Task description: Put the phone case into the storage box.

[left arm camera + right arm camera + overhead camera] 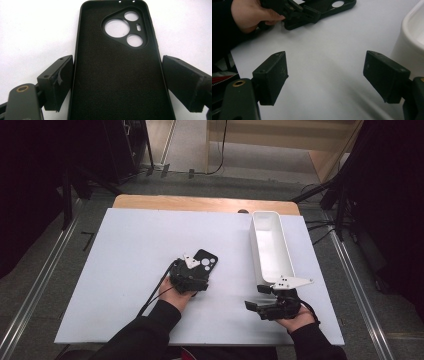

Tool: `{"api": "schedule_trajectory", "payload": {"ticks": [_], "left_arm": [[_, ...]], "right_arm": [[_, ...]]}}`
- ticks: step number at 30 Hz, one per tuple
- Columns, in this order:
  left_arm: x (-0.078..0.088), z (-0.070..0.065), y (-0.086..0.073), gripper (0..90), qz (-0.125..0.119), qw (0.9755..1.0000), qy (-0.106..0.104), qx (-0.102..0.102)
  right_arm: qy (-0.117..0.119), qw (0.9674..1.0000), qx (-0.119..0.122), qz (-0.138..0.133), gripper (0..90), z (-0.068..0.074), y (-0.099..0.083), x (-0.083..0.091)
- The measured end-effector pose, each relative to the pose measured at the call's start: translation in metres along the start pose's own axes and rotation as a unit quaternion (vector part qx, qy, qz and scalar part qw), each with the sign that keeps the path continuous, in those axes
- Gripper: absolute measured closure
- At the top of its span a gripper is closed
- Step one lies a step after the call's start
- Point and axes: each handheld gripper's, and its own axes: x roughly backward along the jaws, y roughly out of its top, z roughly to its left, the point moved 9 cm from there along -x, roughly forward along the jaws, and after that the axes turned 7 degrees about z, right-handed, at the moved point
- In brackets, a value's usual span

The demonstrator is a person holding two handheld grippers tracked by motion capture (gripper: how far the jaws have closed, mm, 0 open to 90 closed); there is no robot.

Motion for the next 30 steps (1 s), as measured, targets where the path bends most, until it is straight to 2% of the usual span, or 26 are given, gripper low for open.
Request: {"api": "schedule_trajectory", "payload": {"ticks": [5,10,12,15,21,30], "left_arm": [[0.001,0.001,0.0,13.4,-0.001,1.0,-0.003,0.003],[0.002,0.002,0.002,14.0,0.0,0.9997,-0.019,0.017],[0.005,0.002,0.003,14.0,0.001,0.9996,-0.021,0.017],[0.009,0.001,0.007,14.1,-0.008,0.9993,-0.031,0.022],[0.018,0.002,0.013,14.2,-0.016,0.999,-0.04,0.012],[0.036,0.002,0.026,14.2,-0.043,0.9973,-0.057,0.015]], "right_arm": [[0.0,1.0,0.002,-0.003,18.1,0.0,0.001,0.0],[0.0,1.0,0.002,-0.004,18.1,-0.001,0.001,0.001],[-0.002,1.0,0.002,-0.006,18.2,-0.002,0.001,0.001],[-0.003,1.0,0.0,-0.007,18.2,-0.002,0.002,0.002],[-0.005,0.9999,0.001,-0.009,18.2,-0.001,0.004,0.002],[-0.008,0.9999,0.005,-0.011,18.2,0.003,0.01,0.001]]}}
